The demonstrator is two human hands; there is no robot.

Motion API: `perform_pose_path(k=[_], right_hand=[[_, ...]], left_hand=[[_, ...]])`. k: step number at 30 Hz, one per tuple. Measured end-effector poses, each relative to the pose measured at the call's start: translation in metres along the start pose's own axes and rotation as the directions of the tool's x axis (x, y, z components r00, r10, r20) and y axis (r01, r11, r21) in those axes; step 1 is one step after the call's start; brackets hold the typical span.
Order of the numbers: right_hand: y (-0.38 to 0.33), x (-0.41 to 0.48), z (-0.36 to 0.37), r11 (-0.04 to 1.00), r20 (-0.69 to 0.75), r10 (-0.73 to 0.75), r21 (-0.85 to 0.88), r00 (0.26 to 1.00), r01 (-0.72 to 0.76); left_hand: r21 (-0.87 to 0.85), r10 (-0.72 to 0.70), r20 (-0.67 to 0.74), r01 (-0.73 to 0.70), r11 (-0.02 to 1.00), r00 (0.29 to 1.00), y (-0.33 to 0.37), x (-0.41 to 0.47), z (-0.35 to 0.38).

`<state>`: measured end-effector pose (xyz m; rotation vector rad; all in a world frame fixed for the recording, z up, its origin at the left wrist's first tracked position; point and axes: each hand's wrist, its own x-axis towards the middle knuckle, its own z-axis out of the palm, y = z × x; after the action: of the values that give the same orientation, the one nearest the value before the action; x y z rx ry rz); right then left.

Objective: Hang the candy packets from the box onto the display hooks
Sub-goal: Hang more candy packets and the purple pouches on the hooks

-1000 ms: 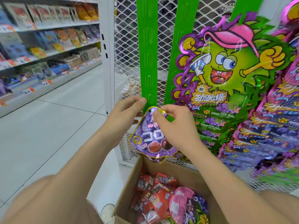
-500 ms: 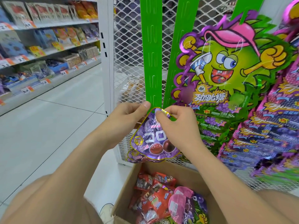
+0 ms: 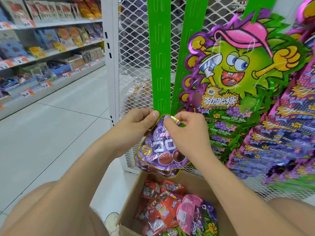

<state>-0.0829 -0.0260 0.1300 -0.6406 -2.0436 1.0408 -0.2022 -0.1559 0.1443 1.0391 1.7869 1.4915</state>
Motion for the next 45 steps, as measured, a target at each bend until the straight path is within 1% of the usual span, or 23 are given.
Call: perform_pose_path(k=[3, 5, 6, 8, 10, 11, 13, 15, 16, 18, 21, 22, 24, 25, 26, 28, 31, 33, 35, 37, 39, 42, 45], right_hand=[[0.006, -0.001, 0.001, 0.998, 0.028, 0.001, -0.068, 1.0, 0.001], [0.013, -0.003, 0.0, 0.994, 0.1, 0.005, -0.112, 0.995, 0.006], [0.016, -0.004, 0.0, 0.991, 0.14, 0.008, -0.134, 0.99, 0.011], [0.022, -0.006, -0.004, 0.983, 0.195, 0.015, -0.183, 0.981, 0.022], [0.027, -0.011, -0.01, 0.94, 0.183, -0.014, -0.334, 0.983, 0.076], [0.03, -0.015, -0.014, 0.883, 0.158, -0.046, -0.455, 0.986, 0.114], [0.038, -0.026, -0.021, 0.762, 0.136, -0.092, -0.628, 0.986, 0.158], [0.054, -0.035, -0.026, 0.766, 0.214, -0.031, -0.623, 0.976, 0.16], [0.066, -0.04, -0.027, 0.791, 0.283, 0.027, -0.592, 0.959, 0.153], [0.098, -0.048, -0.025, 0.804, 0.453, 0.188, -0.58, 0.872, 0.128], [0.157, -0.063, -0.019, 0.764, 0.587, 0.439, -0.642, 0.68, 0.062], [0.178, -0.071, -0.018, 0.752, 0.597, 0.507, -0.659, 0.622, 0.021], [0.226, -0.093, -0.017, 0.709, 0.558, 0.611, -0.702, 0.562, -0.072], [0.251, -0.108, -0.016, 0.676, 0.526, 0.653, -0.729, 0.545, -0.107], [0.275, -0.125, -0.015, 0.642, 0.487, 0.691, -0.753, 0.534, -0.143], [0.318, -0.158, -0.01, 0.581, 0.415, 0.75, -0.786, 0.515, -0.212], [0.366, -0.197, 0.004, 0.568, 0.392, 0.76, -0.789, 0.519, -0.235], [0.365, -0.208, 0.013, 0.576, 0.432, 0.742, -0.803, 0.513, -0.156], [0.362, -0.214, 0.022, 0.568, 0.511, 0.725, -0.823, 0.461, 0.019], [0.355, -0.216, 0.029, 0.525, 0.52, 0.737, -0.843, 0.432, 0.119], [0.35, -0.216, 0.034, 0.491, 0.512, 0.723, -0.853, 0.463, 0.177], [0.342, -0.212, 0.031, 0.533, 0.556, 0.638, -0.818, 0.533, 0.216], [0.332, -0.199, 0.019, 0.644, 0.54, 0.575, -0.762, 0.615, 0.067]], left_hand=[[-0.008, 0.021, -0.024, -0.021, 1.0, 1.0, -0.003, 0.004, 0.001], [0.076, 0.052, -0.084, -0.045, 0.996, 0.995, -0.007, 0.007, 0.0], [0.169, 0.089, -0.114, -0.069, 0.983, 0.99, -0.01, 0.007, -0.001], [0.446, 0.21, -0.137, -0.129, 0.886, 0.968, -0.021, 0.009, 0.0], [0.683, 0.303, -0.136, -0.132, 0.718, 0.943, -0.039, 0.008, 0.005], [0.752, 0.324, -0.143, -0.111, 0.65, 0.935, -0.048, 0.007, 0.009], [0.81, 0.336, -0.184, -0.051, 0.584, 0.924, -0.064, 0.003, 0.02], [0.837, 0.359, -0.307, 0.071, 0.542, 0.881, -0.075, -0.001, 0.036], [0.857, 0.37, -0.343, 0.126, 0.5, 0.863, -0.078, -0.006, 0.047], [0.908, 0.386, -0.297, 0.133, 0.398, 0.873, -0.089, -0.014, 0.071], [0.963, 0.329, -0.051, -0.041, 0.267, 0.943, -0.116, -0.016, 0.1], [0.956, 0.243, 0.043, -0.11, 0.271, 0.969, -0.126, -0.014, 0.108], [0.893, -0.015, 0.213, -0.189, 0.41, 0.977, -0.154, -0.012, 0.119], [0.848, -0.141, 0.3, -0.196, 0.492, 0.943, -0.169, -0.015, 0.124], [0.818, -0.236, 0.366, -0.19, 0.543, 0.9, -0.185, -0.018, 0.128], [0.827, -0.389, 0.41, -0.156, 0.541, 0.825, -0.217, -0.028, 0.135], [0.873, -0.545, 0.364, -0.072, 0.483, 0.755, -0.265, -0.048, 0.144], [0.881, -0.595, 0.353, -0.042, 0.471, 0.722, -0.29, -0.056, 0.15], [0.874, -0.619, 0.361, -0.023, 0.485, 0.698, -0.3, -0.06, 0.155], [0.871, -0.629, 0.372, -0.024, 0.49, 0.683, -0.303, -0.059, 0.16], [0.855, -0.603, 0.384, -0.024, 0.518, 0.699, -0.304, -0.055, 0.161], [0.827, -0.569, 0.392, -0.005, 0.563, 0.723, -0.3, -0.048, 0.162], [0.809, -0.498, 0.379, -0.017, 0.588, 0.78, -0.294, -0.042, 0.16]])
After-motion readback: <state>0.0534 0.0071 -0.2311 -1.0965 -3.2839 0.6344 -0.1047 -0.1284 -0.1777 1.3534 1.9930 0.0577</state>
